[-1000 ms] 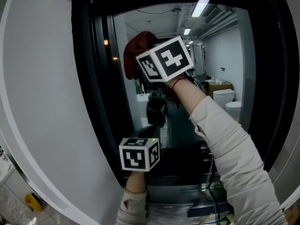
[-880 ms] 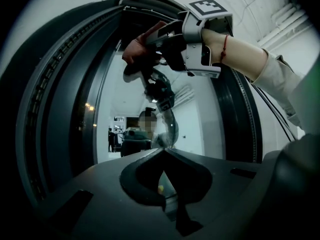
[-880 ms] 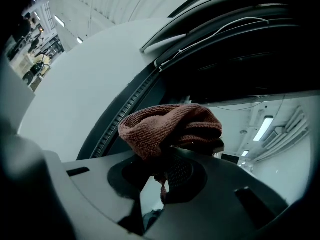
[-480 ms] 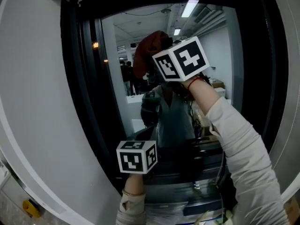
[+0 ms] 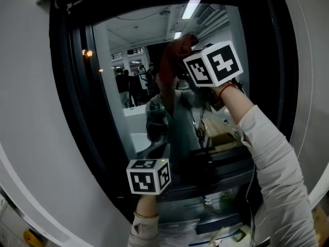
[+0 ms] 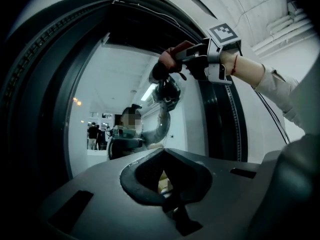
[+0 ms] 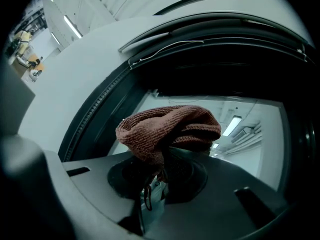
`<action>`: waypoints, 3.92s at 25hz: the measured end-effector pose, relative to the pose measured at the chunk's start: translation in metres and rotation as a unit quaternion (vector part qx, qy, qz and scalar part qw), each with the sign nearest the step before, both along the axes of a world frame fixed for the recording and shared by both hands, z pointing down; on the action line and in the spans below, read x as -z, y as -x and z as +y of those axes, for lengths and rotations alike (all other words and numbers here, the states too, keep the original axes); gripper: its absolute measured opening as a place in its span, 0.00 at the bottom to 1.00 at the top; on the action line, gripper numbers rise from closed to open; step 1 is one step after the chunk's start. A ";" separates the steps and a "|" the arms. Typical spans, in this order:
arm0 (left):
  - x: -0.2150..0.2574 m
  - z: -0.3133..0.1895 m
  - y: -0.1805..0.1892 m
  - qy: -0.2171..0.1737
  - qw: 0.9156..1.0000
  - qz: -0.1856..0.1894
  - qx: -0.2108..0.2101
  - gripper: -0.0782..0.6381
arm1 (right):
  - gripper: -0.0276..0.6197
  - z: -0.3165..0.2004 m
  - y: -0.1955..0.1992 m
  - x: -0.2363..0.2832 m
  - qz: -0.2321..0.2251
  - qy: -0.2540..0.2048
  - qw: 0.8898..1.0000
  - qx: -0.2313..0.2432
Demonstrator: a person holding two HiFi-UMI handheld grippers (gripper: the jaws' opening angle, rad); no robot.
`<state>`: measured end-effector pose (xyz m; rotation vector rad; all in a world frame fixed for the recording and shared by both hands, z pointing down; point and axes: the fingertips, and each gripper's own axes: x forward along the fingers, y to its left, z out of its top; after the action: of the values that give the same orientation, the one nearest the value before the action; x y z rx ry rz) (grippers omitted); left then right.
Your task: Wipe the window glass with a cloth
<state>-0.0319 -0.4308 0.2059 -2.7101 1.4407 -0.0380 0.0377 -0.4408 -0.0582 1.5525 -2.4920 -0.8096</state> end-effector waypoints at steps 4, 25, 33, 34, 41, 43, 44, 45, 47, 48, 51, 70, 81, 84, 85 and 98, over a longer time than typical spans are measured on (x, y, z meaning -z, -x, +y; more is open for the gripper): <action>-0.004 0.002 -0.012 0.002 1.000 -0.001 -0.010 0.12 | 0.11 0.002 -0.029 0.001 0.000 -0.002 1.000 -0.028; -0.013 0.003 -0.065 0.006 0.998 0.000 -0.063 0.12 | 0.11 0.015 -0.216 0.005 -0.040 0.008 0.979 -0.201; -0.016 0.002 -0.069 0.004 0.998 -0.006 -0.065 0.12 | 0.11 0.016 -0.251 -0.001 -0.061 0.011 0.971 -0.233; -0.016 0.002 -0.069 0.004 0.998 -0.007 -0.064 0.12 | 0.11 0.016 -0.251 -0.002 -0.059 0.010 0.970 -0.235; -0.019 0.004 -0.055 0.002 0.999 -0.007 -0.047 0.12 | 0.11 0.032 -0.231 -0.005 -0.053 -0.025 0.973 -0.222; -0.022 0.003 -0.048 0.005 0.999 -0.006 -0.040 0.11 | 0.11 0.039 -0.215 -0.008 -0.051 -0.038 0.978 -0.200; -0.023 0.003 -0.044 0.006 0.999 -0.005 -0.037 0.12 | 0.11 0.042 -0.207 -0.011 -0.051 -0.042 0.980 -0.188; -0.025 0.004 -0.041 0.008 0.999 -0.004 -0.033 0.12 | 0.11 0.046 -0.198 -0.014 -0.053 -0.045 0.982 -0.175; -0.027 0.006 -0.033 0.008 1.000 -0.002 -0.026 0.12 | 0.11 0.053 -0.177 -0.023 -0.057 -0.047 0.987 -0.146; -0.027 0.007 -0.029 0.007 1.000 -0.002 -0.022 0.12 | 0.11 0.056 -0.167 -0.028 -0.060 -0.049 0.988 -0.130; -0.030 0.009 -0.016 0.005 1.000 -0.002 -0.008 0.12 | 0.11 0.064 -0.137 -0.042 -0.073 -0.050 0.993 -0.084; -0.075 0.035 0.075 0.035 0.996 0.027 0.080 0.12 | 0.11 0.041 0.093 -0.143 -0.031 0.046 0.990 0.128; -0.098 0.041 0.103 0.048 0.993 0.032 0.107 0.12 | 0.11 0.008 0.149 -0.171 -0.023 0.094 0.983 0.154; -0.104 0.038 0.109 0.049 0.992 0.033 0.111 0.12 | 0.11 -0.003 0.158 -0.178 -0.021 0.101 0.982 0.155; -0.106 0.037 0.110 0.050 0.992 0.032 0.112 0.12 | 0.11 -0.007 0.161 -0.180 -0.021 0.104 0.982 0.156; -0.101 0.028 0.112 0.045 0.993 0.028 0.108 0.12 | 0.11 -0.023 0.159 -0.181 -0.021 0.110 0.983 0.149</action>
<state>-0.1436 -0.4032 0.3066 -2.6296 1.7837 -0.0404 -0.1215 -0.4636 0.1230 1.1556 -2.7746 -0.5125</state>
